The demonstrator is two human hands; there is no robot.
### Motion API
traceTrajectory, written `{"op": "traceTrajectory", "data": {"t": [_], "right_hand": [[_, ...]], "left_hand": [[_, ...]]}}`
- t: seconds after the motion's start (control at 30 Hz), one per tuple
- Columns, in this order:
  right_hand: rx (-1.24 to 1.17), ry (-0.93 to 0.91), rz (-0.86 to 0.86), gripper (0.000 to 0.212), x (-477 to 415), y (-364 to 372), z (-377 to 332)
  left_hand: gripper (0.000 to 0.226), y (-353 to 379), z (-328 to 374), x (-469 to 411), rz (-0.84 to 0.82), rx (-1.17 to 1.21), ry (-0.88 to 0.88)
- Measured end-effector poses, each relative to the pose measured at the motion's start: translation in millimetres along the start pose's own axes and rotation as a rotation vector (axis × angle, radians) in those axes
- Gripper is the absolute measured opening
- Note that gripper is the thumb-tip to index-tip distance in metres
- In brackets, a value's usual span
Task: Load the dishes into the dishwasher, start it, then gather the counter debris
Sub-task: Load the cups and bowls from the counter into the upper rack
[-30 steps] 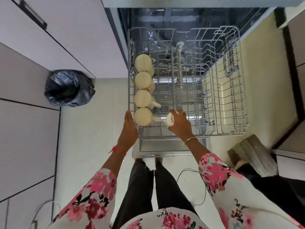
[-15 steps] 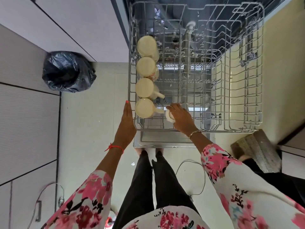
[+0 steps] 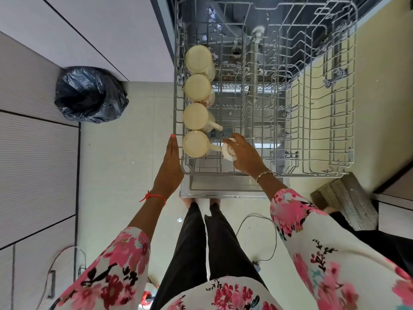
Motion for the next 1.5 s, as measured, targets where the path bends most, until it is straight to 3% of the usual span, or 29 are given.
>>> {"op": "traceTrajectory", "data": {"t": [0.5, 0.73, 1.2, 1.4, 1.5], "right_hand": [[0.088, -0.035, 0.036, 0.072, -14, 15, 2], [-0.146, 0.05, -0.096, 0.079, -13, 18, 13], [0.008, 0.057, -0.111, 0.079, -20, 19, 9], [-0.173, 0.175, -0.106, 0.104, -13, 21, 17], [-0.146, 0.184, -0.057, 0.093, -11, 21, 14]], "left_hand": [[0.081, -1, 5, 3, -0.003, 0.039, 0.016], [0.082, 0, 6, 2, -0.008, 0.028, 0.012], [0.08, 2, 4, 3, 0.038, 0.001, -0.013], [0.079, 1, 5, 3, 0.041, -0.014, 0.0], [0.08, 1, 4, 3, 0.04, -0.013, -0.006]]}}
Point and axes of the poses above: each hand's wrist, its own x-axis away from the middle knuckle, its own y-axis out of the palm, z = x × y, the point moved 8 cm from there along -x, towards the middle knuckle, and after that the axes turned 14 degrees about x, right-handed, at the moved point
